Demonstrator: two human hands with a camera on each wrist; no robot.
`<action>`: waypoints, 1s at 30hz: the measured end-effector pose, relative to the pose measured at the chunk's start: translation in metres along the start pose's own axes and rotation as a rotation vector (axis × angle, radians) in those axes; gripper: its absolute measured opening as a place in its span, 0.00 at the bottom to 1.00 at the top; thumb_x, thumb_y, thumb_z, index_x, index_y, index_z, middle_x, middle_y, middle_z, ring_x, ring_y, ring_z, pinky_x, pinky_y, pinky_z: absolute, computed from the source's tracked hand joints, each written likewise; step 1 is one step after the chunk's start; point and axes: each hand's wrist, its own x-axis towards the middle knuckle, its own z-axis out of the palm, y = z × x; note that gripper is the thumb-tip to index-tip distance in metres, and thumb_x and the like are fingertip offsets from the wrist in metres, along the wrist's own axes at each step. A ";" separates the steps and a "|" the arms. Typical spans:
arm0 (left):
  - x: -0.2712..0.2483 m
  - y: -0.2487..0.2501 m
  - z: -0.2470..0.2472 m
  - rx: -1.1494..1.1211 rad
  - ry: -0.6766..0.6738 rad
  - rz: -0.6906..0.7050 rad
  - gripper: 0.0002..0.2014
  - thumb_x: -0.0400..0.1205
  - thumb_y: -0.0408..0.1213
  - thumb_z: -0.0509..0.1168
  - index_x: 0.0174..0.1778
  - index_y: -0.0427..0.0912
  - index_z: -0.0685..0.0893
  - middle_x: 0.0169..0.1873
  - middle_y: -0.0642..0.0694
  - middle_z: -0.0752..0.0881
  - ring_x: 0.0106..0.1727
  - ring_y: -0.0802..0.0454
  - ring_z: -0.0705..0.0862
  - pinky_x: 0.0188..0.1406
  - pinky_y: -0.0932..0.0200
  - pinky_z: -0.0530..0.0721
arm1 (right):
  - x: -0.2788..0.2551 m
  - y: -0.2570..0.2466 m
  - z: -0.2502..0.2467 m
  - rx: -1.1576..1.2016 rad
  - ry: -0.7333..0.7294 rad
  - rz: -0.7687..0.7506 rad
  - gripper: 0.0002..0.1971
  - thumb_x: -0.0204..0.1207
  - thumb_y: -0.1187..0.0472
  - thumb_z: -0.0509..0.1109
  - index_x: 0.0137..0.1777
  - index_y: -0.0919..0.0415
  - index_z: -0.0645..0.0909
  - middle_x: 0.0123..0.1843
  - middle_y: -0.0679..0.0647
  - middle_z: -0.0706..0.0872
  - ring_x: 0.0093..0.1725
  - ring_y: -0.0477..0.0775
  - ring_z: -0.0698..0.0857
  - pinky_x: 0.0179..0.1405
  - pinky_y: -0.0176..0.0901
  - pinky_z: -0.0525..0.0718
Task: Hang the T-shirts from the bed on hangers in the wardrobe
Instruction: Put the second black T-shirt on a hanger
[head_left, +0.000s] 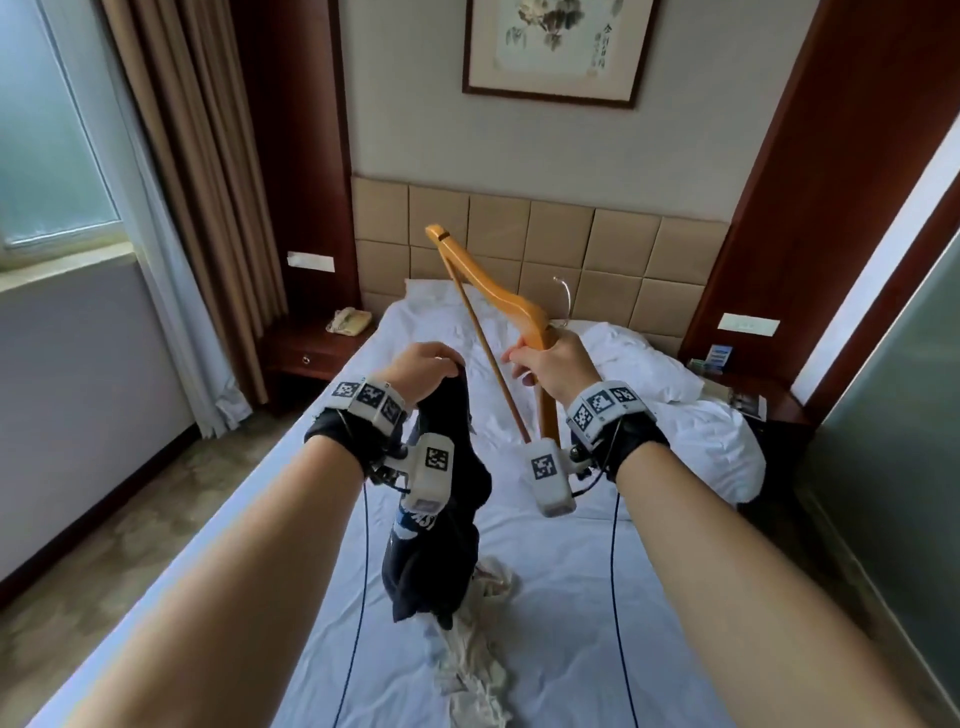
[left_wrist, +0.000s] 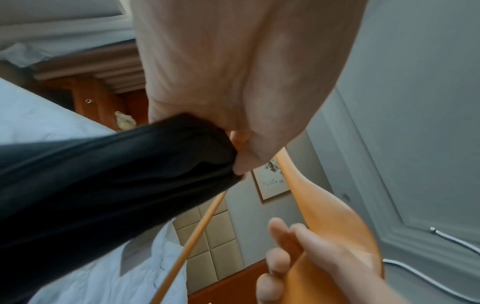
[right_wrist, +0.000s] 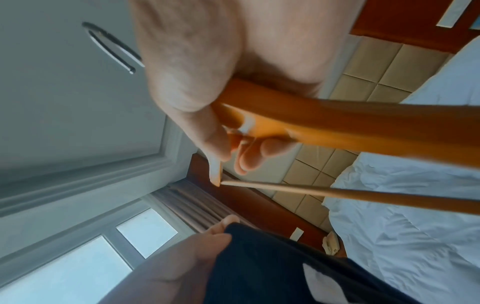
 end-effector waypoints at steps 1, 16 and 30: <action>0.001 -0.004 0.002 -0.073 0.002 -0.015 0.10 0.82 0.25 0.61 0.43 0.41 0.86 0.37 0.44 0.83 0.46 0.45 0.81 0.40 0.59 0.79 | 0.000 0.006 0.002 0.012 -0.005 0.005 0.04 0.77 0.65 0.72 0.44 0.67 0.86 0.41 0.60 0.92 0.34 0.47 0.86 0.40 0.42 0.85; -0.009 -0.052 0.018 -0.492 0.451 -0.148 0.19 0.78 0.21 0.57 0.48 0.46 0.89 0.53 0.36 0.89 0.55 0.38 0.88 0.57 0.46 0.88 | -0.025 0.070 0.014 0.395 0.255 0.115 0.22 0.75 0.38 0.74 0.38 0.59 0.87 0.34 0.54 0.87 0.33 0.49 0.82 0.43 0.43 0.83; -0.014 -0.079 0.023 -0.566 0.940 -0.120 0.09 0.81 0.25 0.62 0.50 0.44 0.82 0.37 0.56 0.82 0.30 0.70 0.83 0.31 0.77 0.77 | -0.059 0.124 0.006 0.346 0.378 0.346 0.23 0.76 0.45 0.72 0.30 0.64 0.87 0.26 0.61 0.86 0.26 0.54 0.79 0.32 0.43 0.76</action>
